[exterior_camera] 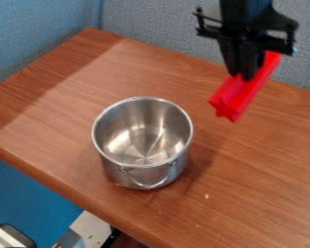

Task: Move the red object from the metal pot to the table

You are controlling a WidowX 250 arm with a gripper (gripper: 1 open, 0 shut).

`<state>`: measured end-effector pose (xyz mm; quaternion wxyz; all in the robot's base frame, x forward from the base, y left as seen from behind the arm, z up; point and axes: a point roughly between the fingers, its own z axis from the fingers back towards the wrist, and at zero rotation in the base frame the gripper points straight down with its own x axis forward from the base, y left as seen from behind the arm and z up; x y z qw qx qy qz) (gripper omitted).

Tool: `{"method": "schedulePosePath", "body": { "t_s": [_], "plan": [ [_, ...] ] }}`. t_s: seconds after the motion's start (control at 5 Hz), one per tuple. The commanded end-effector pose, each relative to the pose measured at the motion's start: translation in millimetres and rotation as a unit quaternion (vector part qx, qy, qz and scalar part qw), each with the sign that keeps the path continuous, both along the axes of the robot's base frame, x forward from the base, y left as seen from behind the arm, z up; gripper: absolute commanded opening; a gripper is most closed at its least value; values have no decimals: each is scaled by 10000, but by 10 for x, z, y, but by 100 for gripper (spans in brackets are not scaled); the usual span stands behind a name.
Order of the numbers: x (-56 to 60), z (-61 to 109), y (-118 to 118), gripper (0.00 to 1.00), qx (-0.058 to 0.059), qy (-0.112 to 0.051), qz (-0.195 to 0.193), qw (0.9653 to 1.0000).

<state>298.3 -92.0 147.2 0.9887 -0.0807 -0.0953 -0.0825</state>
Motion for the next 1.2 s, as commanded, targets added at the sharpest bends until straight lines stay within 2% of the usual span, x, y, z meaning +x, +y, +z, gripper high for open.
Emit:
{"method": "schedulePosePath", "body": {
  "t_s": [0.0, 0.2, 0.4, 0.6, 0.8, 1.0],
  "plan": [
    [5, 228, 350, 0, 17, -350, 354, 9988],
    [79, 130, 764, 0, 132, -315, 777, 9964],
    [232, -49, 495, 0, 160, -247, 760, 9967],
    [353, -175, 356, 0, 271, -296, 801, 9960],
    [430, -179, 540, 0, 325, -433, 1030, 9932],
    [509, -190, 789, 0, 365, -488, 1322, 9893]
  ]
}}
